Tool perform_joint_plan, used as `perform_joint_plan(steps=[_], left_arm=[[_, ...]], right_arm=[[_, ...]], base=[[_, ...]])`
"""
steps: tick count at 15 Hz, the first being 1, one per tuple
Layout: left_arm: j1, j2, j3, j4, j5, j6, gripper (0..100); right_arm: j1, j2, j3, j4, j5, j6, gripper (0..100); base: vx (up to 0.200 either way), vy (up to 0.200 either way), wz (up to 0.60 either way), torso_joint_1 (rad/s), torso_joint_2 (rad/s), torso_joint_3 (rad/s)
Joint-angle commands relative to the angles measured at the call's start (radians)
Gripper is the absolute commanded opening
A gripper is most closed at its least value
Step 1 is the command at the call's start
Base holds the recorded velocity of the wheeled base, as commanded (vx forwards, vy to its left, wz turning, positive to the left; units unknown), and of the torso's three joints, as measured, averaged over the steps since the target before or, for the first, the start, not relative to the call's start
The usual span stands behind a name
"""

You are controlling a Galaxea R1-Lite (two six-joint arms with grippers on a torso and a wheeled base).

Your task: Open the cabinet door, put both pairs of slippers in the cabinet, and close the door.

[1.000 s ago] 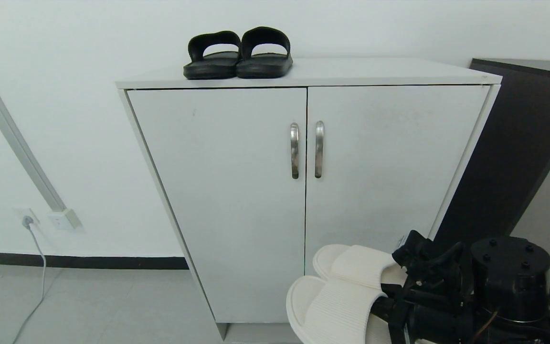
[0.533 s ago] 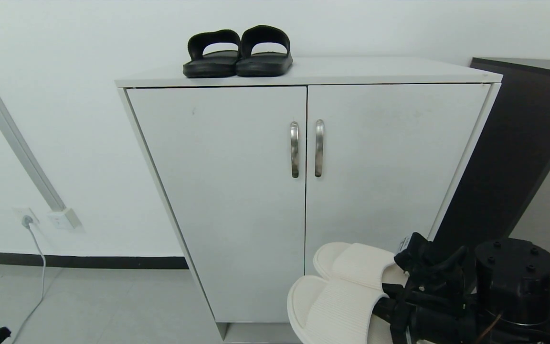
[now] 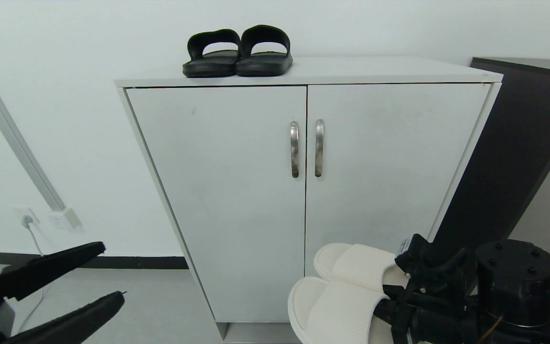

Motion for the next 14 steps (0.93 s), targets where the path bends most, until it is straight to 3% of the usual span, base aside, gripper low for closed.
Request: perform_joint_plan(steps=[1,5,8,11,14], left_arm=[[-0.159,0.154,-0.119,-0.006,-0.003,-0.029,100],[-0.239,0.381,-0.257,-0.064,-0.003,-0.030,100],[-0.251,0.609,-0.325,-0.285,-0.016,-0.072,100],[-0.248,0.725,-0.444,-0.310,-0.098,-0.122,100],[-0.277,0.800,-0.525,-0.310,-0.128,-0.128,100]], right_arm=[[0.000,-0.003,0.002,-0.002,0.001,0.000,0],[0.000,0.000,0.015,-0.021,0.001,0.000,0],[0.000,0.002,0.018,-0.021,0.003,0.000,0],[0.000,0.002,0.018,-0.021,0.003,0.000,0],[0.000,0.003,0.016,-0.021,0.003,0.000,0]], base=[[0.000,0.000,0.00,0.000,0.00,0.000],[0.000,0.000,0.00,0.000,0.00,0.000],[0.000,0.000,0.00,0.000,0.00,0.000],[0.000,0.000,0.00,0.000,0.00,0.000],[0.000,0.000,0.00,0.000,0.00,0.000]])
